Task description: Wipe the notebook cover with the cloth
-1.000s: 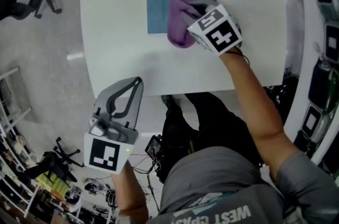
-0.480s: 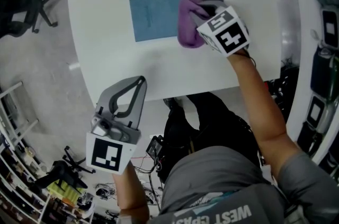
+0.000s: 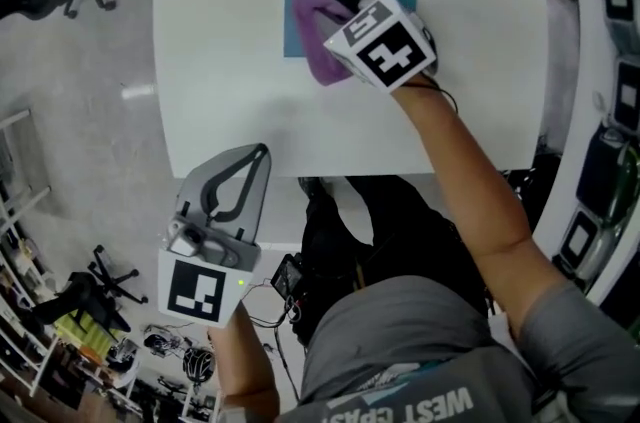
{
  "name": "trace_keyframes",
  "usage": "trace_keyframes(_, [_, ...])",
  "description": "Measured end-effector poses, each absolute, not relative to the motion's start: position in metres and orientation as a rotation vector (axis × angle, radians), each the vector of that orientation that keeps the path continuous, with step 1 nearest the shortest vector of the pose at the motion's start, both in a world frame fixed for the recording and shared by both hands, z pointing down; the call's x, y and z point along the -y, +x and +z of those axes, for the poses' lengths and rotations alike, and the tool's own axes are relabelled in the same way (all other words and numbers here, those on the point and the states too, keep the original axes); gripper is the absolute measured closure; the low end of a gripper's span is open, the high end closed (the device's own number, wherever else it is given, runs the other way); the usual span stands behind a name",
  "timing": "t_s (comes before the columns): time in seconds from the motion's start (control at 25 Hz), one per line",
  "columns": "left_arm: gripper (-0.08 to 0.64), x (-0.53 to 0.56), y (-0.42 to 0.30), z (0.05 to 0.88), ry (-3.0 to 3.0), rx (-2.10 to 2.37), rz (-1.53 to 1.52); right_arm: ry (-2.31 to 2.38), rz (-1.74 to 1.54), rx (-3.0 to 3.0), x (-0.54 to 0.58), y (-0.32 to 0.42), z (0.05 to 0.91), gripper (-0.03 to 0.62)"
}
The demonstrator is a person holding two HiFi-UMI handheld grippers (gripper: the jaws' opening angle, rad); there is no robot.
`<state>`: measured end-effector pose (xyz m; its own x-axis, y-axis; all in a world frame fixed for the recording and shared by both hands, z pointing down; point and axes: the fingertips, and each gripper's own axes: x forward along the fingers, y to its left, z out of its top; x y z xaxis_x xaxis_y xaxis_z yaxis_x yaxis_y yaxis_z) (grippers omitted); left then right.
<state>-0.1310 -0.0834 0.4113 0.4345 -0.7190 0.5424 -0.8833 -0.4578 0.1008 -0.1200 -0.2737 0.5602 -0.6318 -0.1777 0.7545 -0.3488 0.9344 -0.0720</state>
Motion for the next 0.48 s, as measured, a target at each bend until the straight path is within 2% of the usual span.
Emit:
trace_keyframes(0.2, [0.558,0.08,-0.138,0.413,2.312,1.383,0.615,0.31,0.244,2.289,0.268,-0.152,0.559,0.492])
trace_keyframes(0.48, [0.558,0.082,-0.138,0.412,2.352,1.353,0.626,0.395,0.28,2.267,0.275,-0.118,0.563,0.492])
